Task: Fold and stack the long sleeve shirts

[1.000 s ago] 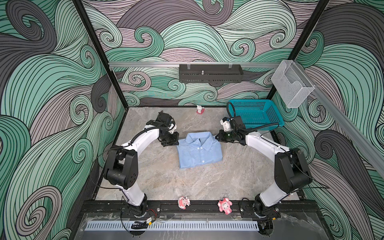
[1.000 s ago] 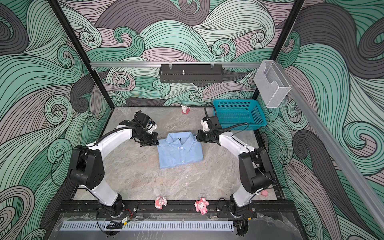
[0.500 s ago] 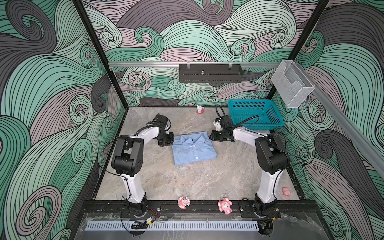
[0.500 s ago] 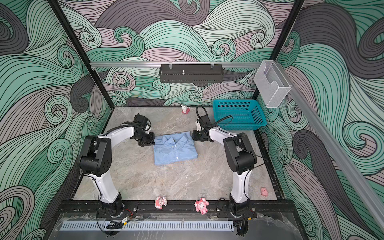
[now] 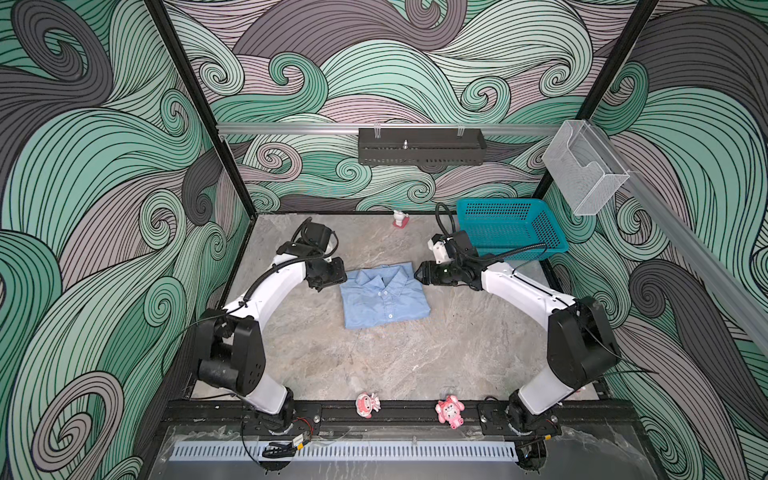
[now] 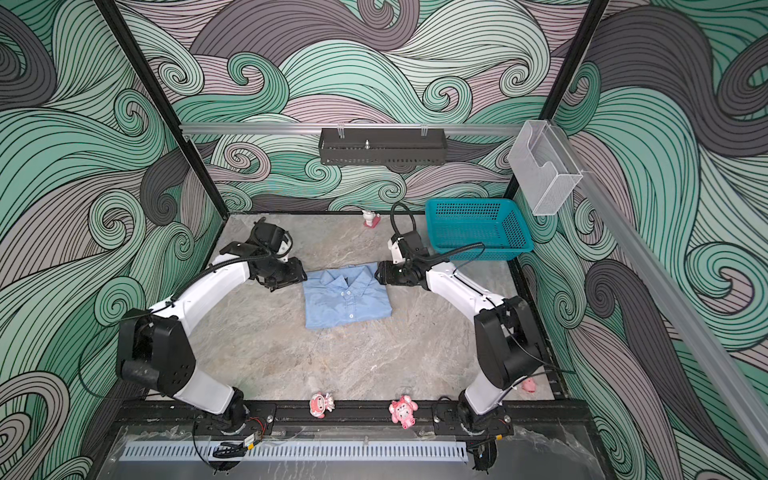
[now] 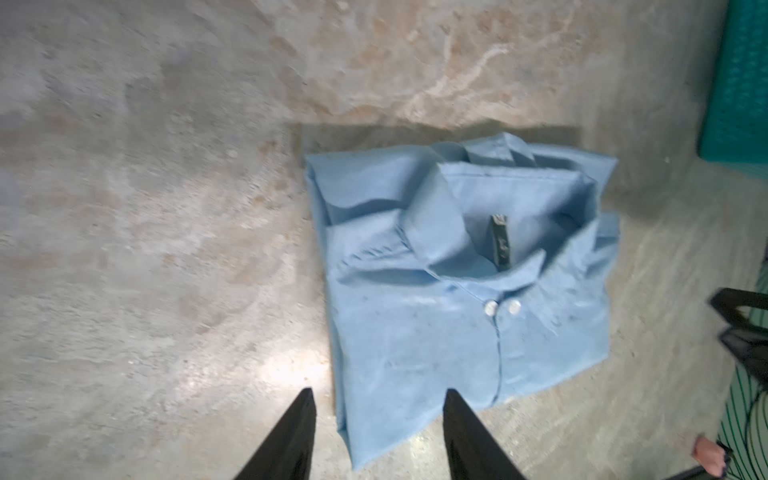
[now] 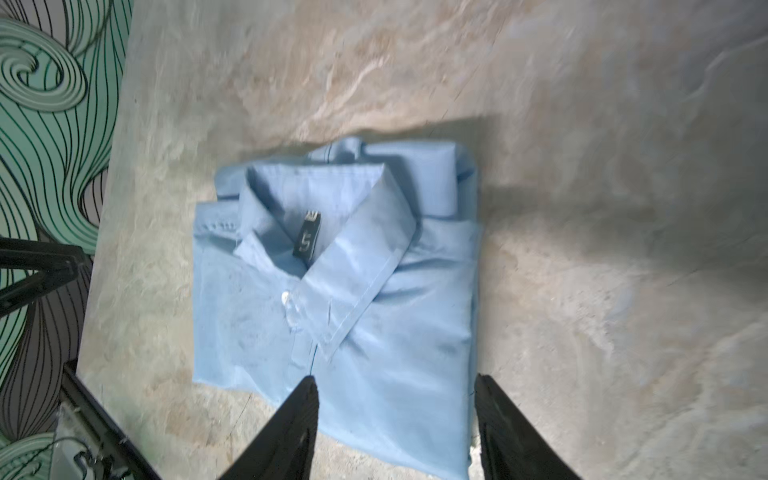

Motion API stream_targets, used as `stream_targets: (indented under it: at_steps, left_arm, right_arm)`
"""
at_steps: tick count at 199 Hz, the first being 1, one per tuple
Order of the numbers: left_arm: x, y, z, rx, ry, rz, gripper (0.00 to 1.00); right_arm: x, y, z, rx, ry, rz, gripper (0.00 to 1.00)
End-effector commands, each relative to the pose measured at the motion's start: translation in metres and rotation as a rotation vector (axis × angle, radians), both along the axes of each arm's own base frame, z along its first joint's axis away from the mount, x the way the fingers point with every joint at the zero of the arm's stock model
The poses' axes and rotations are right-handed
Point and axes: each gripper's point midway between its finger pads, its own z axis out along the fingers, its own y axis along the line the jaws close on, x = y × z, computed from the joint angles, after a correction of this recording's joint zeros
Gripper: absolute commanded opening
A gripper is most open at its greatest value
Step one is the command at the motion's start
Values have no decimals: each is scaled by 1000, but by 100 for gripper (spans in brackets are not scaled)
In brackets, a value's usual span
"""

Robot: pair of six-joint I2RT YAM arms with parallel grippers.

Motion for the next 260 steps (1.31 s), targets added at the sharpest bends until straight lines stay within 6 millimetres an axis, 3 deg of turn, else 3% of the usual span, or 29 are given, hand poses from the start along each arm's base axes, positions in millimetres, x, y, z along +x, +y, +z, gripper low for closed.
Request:
stream_targets:
  at_steps: [1,29,41,56,75,108,134,146,169,188,217,242,260]
  left_arm:
    - [-33,-17,-25,-37,127,-3,53]
    - [-49,-37,-48,-59,177,-23,53]
    - [-53,-37,-63,-55,215,-8,52]
    - [-57,-26,-79,6,244,11,51]
    - [-59,2,-93,135,281,42,51]
    - [-53,60,-87,273,295,125,53]
    - [-42,66,-52,265,199,130,57]
    - [-40,56,-40,224,172,107,61]
    - [-41,31,-28,198,141,69,96]
    - [-40,7,-31,191,142,48,98]
    - [-32,-26,-61,216,198,14,99]
    - [-18,-28,-92,272,231,29,98]
    - [-6,-14,-108,378,244,15,99]
  right_arm:
    - [-30,-2,-46,-29,172,12,57]
    - [-43,6,-78,-46,248,41,42]
    - [-45,12,-89,-50,275,60,35]
    - [-48,22,-101,-61,302,85,30]
    - [-49,38,-107,-54,315,112,28]
    - [-43,80,-89,-2,280,171,27]
    - [-33,95,-58,33,213,164,38]
    - [-29,92,-41,38,168,142,50]
    - [-29,75,-13,9,84,103,67]
    - [-34,56,2,-16,33,76,69]
    - [-46,31,9,-17,23,42,68]
    - [-59,12,10,-16,27,24,68]
    - [-66,1,11,-14,31,15,68]
